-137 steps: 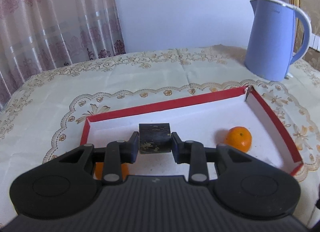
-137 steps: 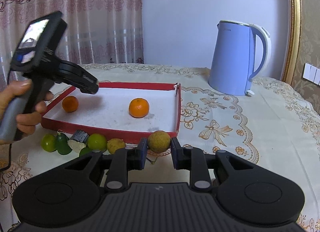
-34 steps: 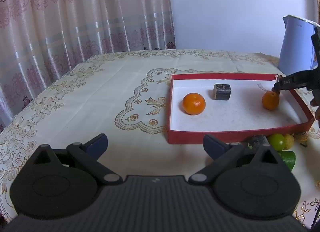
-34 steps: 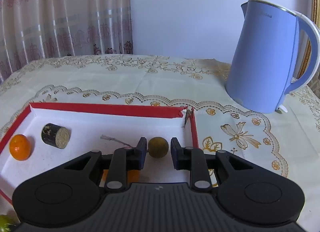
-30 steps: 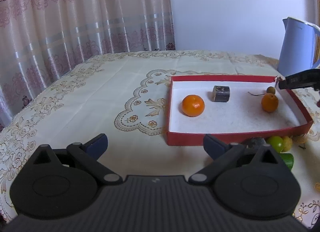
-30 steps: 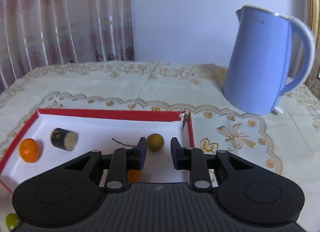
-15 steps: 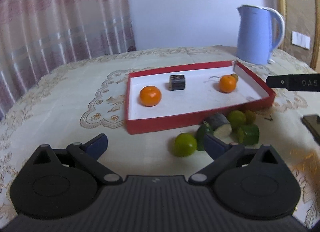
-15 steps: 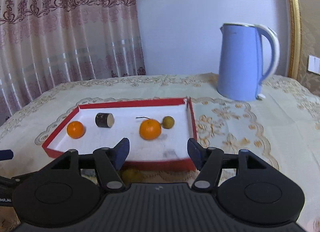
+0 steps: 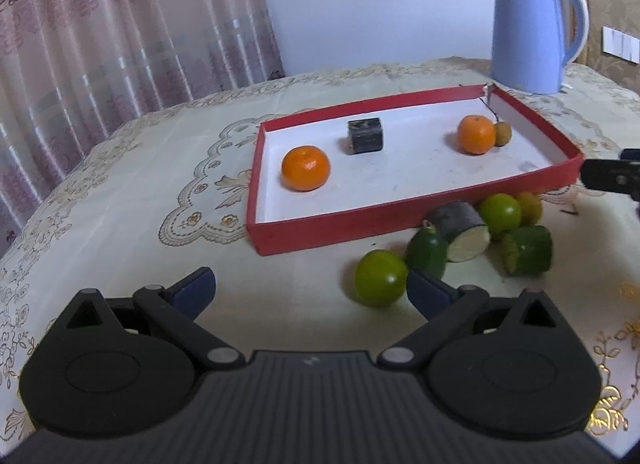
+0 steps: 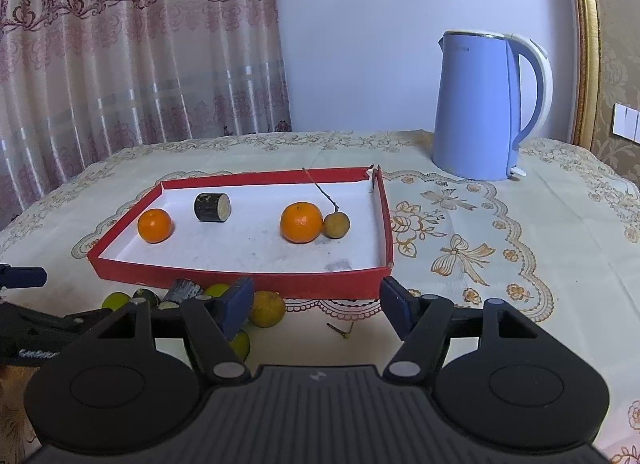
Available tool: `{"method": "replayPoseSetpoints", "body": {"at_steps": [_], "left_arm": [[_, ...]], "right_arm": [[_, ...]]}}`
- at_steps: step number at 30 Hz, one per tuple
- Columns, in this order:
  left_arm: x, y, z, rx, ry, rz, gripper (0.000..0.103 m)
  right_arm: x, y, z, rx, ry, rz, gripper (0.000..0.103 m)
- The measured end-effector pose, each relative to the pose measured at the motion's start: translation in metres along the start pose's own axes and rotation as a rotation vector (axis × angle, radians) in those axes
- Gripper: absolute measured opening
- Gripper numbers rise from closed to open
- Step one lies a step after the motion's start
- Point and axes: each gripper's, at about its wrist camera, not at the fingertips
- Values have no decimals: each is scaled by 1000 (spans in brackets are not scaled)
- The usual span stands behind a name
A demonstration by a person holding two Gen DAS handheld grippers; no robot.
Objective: Organize fruits
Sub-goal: 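Move the left gripper toward the green round fruit beside the tray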
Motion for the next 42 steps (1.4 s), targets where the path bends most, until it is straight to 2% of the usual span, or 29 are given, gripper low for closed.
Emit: {"method": "replayPoseSetpoints", "body": {"at_steps": [2, 4, 9, 12, 20, 23, 29, 31, 34, 42], "left_arm": [[1, -4, -3, 1, 9, -8, 103], [1, -3, -6, 4, 15, -11, 103], [0, 1, -26, 88, 60, -18, 103], [2, 3, -36, 39, 104, -23, 103], [0, 0, -23, -5, 55, -18, 103], [-1, -3, -26, 10, 68, -25, 103], [1, -4, -31, 32, 71, -5, 103], [2, -8, -33, 11, 76, -23, 103], [1, -11, -34, 8, 80, -31, 103], [4, -19, -34, -23, 84, -43, 103]], "right_arm": [[0, 2, -1, 2, 4, 3, 70], [0, 3, -1, -2, 3, 7, 76], [-1, 8, -1, -7, 6, 18, 77], [-2, 9, -2, -3, 4, 18, 77], [-5, 10, -8, 5, 17, 3, 77], [-7, 7, -11, -13, 29, -15, 77], [-14, 4, -21, 13, 28, -38, 77], [-15, 3, -27, 19, 48, -44, 85], [-17, 4, -35, -7, 65, -29, 90], [-19, 3, -39, -5, 68, -44, 90]]}}
Point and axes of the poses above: each gripper's, at about its wrist camera, not at the fingertips, and y roughly against the way its jaws point, z to its right, x to its top, and after that the axes turned 2 degrees about -z, right-handed
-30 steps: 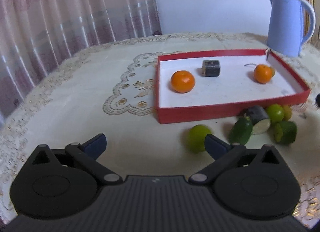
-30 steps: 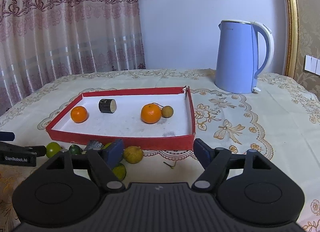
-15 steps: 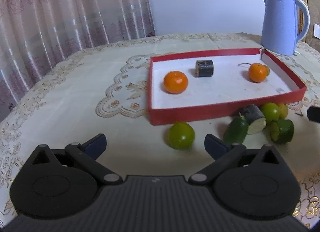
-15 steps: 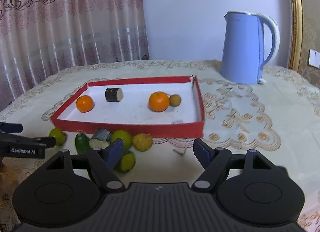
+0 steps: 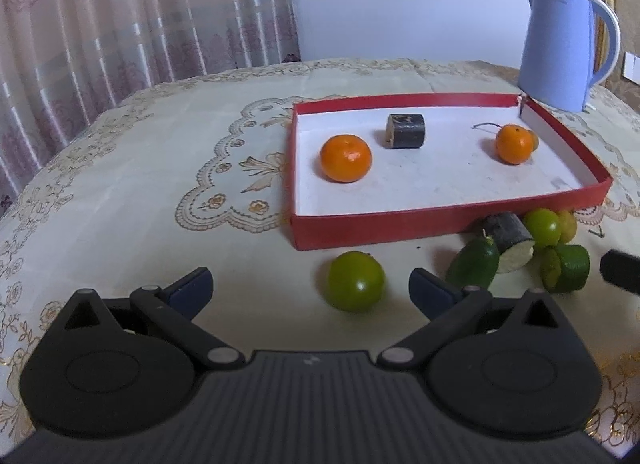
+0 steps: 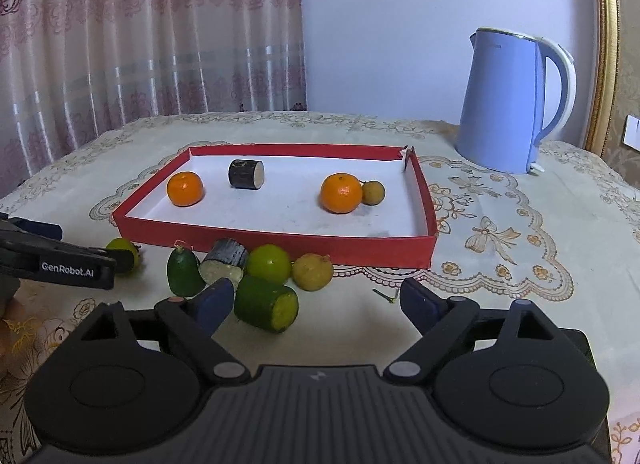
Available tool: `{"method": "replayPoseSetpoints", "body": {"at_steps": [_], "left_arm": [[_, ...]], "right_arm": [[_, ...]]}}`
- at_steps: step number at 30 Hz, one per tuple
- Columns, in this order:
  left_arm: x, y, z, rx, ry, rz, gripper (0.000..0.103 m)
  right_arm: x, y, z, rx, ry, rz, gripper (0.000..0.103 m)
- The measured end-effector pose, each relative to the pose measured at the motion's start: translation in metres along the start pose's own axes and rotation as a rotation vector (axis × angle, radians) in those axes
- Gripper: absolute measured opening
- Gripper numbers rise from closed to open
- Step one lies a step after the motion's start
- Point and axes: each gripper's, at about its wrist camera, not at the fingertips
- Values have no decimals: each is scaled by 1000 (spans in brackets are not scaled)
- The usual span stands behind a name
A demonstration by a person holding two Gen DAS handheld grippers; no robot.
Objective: Organize fruits
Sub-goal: 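Move the left gripper toward the green round fruit beside the tray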
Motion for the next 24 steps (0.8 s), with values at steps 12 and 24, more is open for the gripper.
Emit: {"method": "replayPoseSetpoints", "body": {"at_steps": [12, 24], "left_arm": [[5, -12, 0, 17, -3, -10, 103], [2, -17, -1, -1, 4, -39, 91]], "right_arm": [[-1, -1, 2, -16, -6, 1, 91], [-3, -3, 1, 6, -21, -6, 91]]}}
Point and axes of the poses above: each gripper's, at about its wrist camera, not at the fingertips, and y roughly against the way its jaws point, z to its right, x to its top, and after that the axes turned 2 degrees about -z, right-handed
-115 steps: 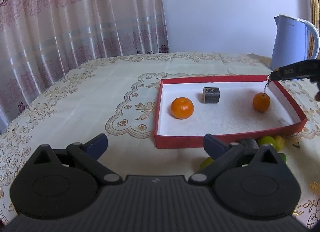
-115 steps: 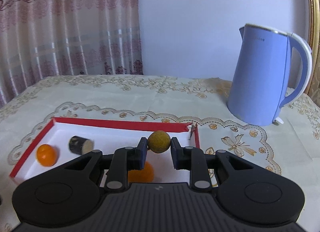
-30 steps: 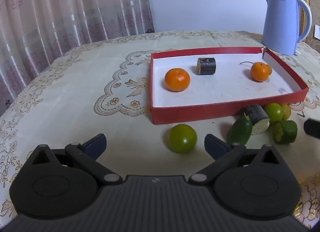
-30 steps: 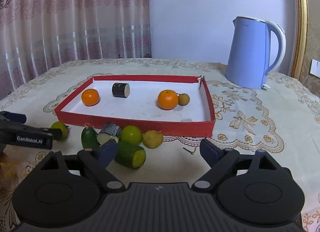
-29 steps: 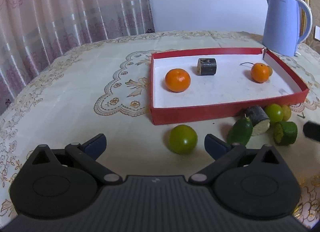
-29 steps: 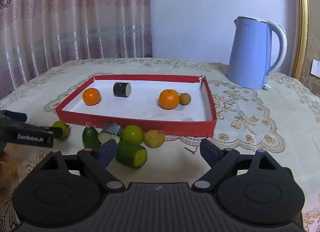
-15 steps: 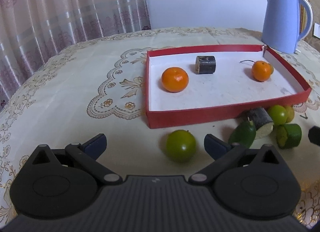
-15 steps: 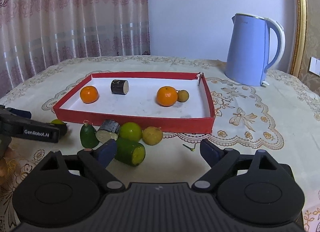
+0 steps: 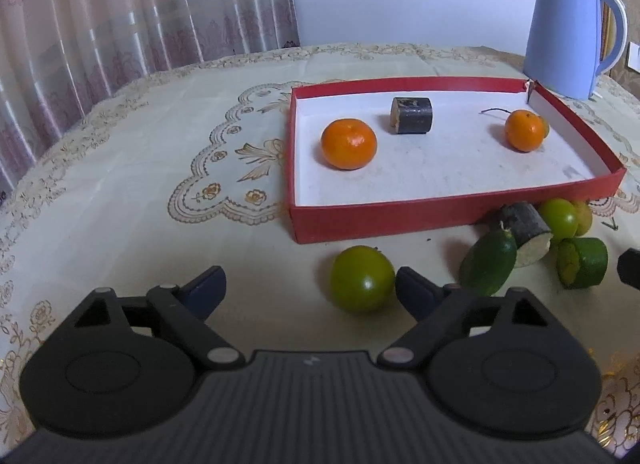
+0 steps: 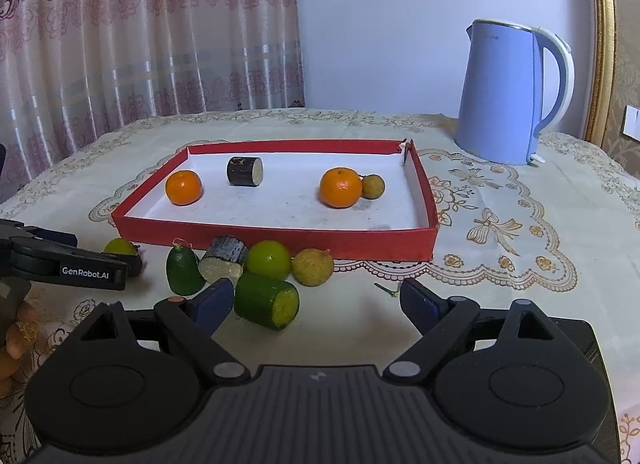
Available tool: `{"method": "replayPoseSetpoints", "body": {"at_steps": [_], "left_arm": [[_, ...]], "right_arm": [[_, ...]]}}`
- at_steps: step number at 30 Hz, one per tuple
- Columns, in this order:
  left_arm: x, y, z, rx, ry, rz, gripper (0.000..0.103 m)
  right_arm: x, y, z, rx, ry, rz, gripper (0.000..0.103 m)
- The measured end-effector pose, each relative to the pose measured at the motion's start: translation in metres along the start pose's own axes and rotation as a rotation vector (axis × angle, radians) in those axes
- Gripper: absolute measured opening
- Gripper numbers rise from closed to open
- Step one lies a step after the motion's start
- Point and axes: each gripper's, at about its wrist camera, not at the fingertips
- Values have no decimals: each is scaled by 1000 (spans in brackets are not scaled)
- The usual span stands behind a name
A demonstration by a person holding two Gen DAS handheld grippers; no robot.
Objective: Organize fruits
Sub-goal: 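Move the left gripper toward the green round fruit beside the tray, then close the left gripper on the green round fruit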
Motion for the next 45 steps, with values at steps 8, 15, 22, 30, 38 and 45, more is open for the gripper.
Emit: {"method": "replayPoseSetpoints", "body": {"at_steps": [8, 15, 22, 30, 38, 45], "left_arm": [[1, -2, 2, -7, 0, 0, 90], [2, -2, 5, -12, -2, -5, 78], [2, -4, 5, -38, 8, -15, 67], [4, -3, 7, -63, 7, -19, 53], [4, 0, 8, -97, 0, -17, 36], [4, 4, 6, -113, 12, -18, 32]], "right_arm": [[-1, -1, -5, 2, 16, 0, 91], [-2, -6, -12, 15, 33, -12, 91], [-2, -14, -19, 24, 49, -29, 91], [-4, -21, -24, 26, 59, -41, 91], [-5, -22, -24, 13, 58, -38, 91], [-5, -23, -23, 12, 51, -41, 91]]}}
Point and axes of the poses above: each gripper's, at about its wrist camera, not at the fingertips, and y roughly against the way its jaws point, z to its right, x to its top, and after that the axes turned 2 degrees about -z, right-handed
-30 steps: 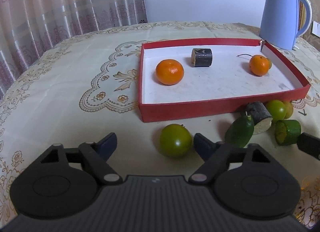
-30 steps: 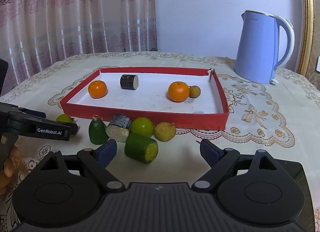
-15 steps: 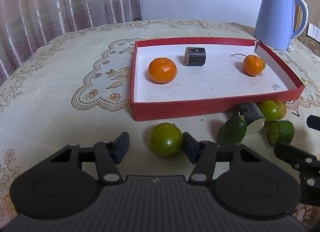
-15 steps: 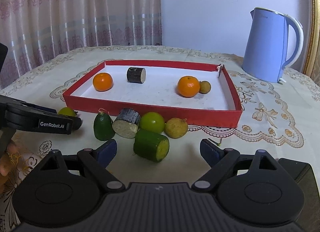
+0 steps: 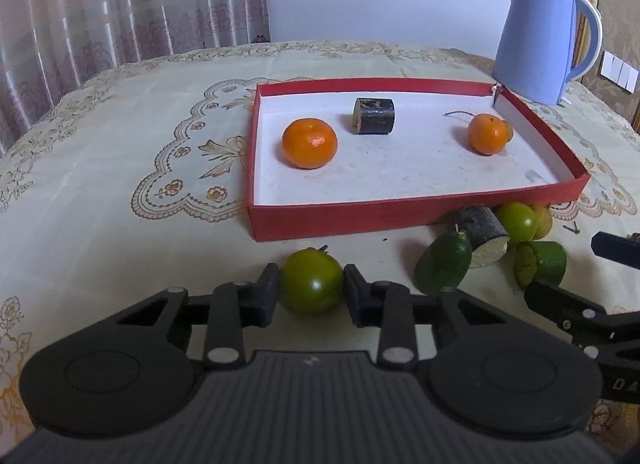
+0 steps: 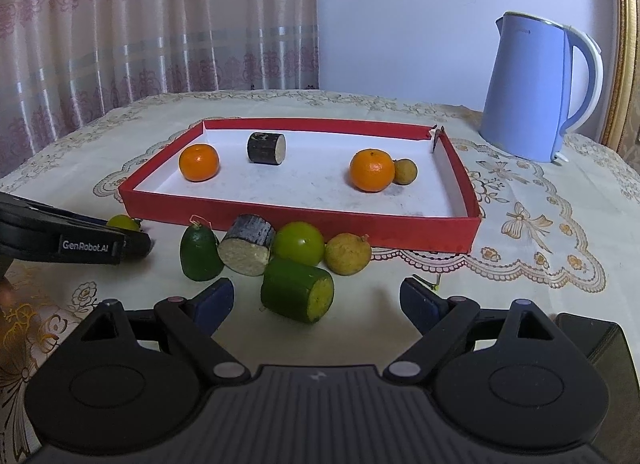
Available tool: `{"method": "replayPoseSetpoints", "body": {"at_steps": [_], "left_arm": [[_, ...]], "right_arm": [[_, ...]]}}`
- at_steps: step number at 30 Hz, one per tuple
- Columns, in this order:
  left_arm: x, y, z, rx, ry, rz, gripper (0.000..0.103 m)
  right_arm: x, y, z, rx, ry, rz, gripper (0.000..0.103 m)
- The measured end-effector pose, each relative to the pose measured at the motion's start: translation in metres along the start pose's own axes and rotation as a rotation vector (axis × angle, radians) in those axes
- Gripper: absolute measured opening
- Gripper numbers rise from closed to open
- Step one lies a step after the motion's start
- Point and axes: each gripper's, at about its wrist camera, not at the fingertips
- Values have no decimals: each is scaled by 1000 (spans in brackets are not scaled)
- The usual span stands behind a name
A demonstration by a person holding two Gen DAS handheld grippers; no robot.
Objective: Organize fruits
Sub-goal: 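Close the left gripper on the green round fruit, then lift the green fruit with the left gripper and carry it toward the tray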
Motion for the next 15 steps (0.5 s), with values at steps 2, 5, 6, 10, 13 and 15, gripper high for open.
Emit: {"method": "replayPoseSetpoints", "body": {"at_steps": [2, 5, 6, 10, 13, 15], "left_arm": [[-1, 0, 0, -4, -3, 0, 32], [-2, -1, -1, -13, -4, -2, 34], [-2, -3, -1, -15, -6, 0, 34], [-2, -5, 1, -7, -17, 4, 35], [-3, -5, 1, -9, -18, 9, 35], [-4, -5, 0, -13, -15, 10, 35]], "right_arm": [[0, 0, 0, 1, 0, -2, 91], [-1, -1, 0, 1, 0, -1, 91], [-1, 0, 0, 0, 1, 1, 91], [-1, -1, 0, 0, 0, 4, 91], [-1, -1, 0, -2, -2, 1, 91], [-1, -1, 0, 0, -2, 1, 91]]}}
Point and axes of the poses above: each gripper's, at about its wrist camera, not at the fingertips, and y roughly against the way its jaws point, z to its right, x to its top, and after that the axes turned 2 degrees about -z, right-handed
